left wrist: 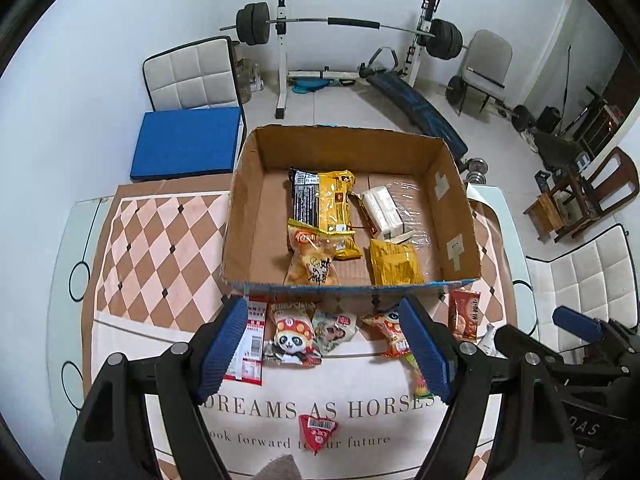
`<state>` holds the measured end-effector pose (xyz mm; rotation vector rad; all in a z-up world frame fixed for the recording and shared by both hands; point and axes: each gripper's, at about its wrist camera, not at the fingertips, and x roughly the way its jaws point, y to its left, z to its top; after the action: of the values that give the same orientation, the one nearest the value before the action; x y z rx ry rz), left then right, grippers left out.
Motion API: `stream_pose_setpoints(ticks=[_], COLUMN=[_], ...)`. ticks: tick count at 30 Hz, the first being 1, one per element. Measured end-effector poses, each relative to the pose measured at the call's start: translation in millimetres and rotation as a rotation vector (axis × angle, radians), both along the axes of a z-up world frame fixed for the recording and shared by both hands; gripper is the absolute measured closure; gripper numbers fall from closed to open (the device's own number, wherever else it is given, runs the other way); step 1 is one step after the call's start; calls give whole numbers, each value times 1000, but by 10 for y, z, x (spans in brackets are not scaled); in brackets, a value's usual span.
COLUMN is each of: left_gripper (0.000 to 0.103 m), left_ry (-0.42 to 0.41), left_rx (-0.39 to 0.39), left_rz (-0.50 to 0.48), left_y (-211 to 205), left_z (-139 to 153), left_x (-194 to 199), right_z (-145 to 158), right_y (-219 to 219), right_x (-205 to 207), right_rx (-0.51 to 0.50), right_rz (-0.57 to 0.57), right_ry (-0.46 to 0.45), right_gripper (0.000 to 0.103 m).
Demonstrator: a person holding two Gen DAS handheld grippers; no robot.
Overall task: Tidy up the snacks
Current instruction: 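Lift both tools out of the box toward the remaining snacks, then grasp the red triangular packet with the left tool while the right tool grasps the candy-ball bag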
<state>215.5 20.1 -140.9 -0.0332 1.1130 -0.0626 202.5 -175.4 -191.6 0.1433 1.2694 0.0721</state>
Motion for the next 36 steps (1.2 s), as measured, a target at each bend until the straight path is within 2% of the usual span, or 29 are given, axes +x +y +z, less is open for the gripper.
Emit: stream_pose_setpoints(ticks=[1,4,7,14,16,18,21,26,27,28,29,30,33,36], left_gripper=[26,11,11,11,11,11,11,11,13,27,45,51,57,60], left_ry=[-4,6,61,340,426,520,592,622,626,635,648,656,626,602], left_rx=[-7,-42,-53,-24,-37,-84,-136,-131,-123,-123,-119,-103,-76,-64], left_rz=[3,11,28,100,122,172,211,182,174,167,164,163,163,171], left_y=[1,26,38,189,233,303,306,119,83,44,14,-13,-69,-110], left_z=[-6,-108,-348,-1386,-1659,-1962,-2231,-2477,-2514,-2558,-2602,-2629,-2606,-2593], left_x=[-41,-145,-249,-565,-670,-768,-836,-824,-821,-825,-830,-850,-882,-938], right_z=[-10,-136,-410,-1272,-1498,-1668,-1879,-2129,-2178,-2233,-2260,-2304,-2418,-2502], right_y=[-15,-86,-156,-342,-393,-418,-430,-423,-415,-403,-386,-367,-311,-253], right_x=[-48,-187,-266,-352,-365,-363,-335,-230,-205,-178,-150,-122,-52,-31], right_rx=[7,22,17,10,12,18,17,27,26,24,23,24,27,-13], right_rz=[1,4,-1,-27,-31,-34,-32,-32,-29,-25,-22,-20,-9,6], right_ry=[0,14,71,252,297,328,363,398,402,407,412,417,430,433], right_gripper=[7,7,7,7,7,7,7,7,7,7,7,7,9,21])
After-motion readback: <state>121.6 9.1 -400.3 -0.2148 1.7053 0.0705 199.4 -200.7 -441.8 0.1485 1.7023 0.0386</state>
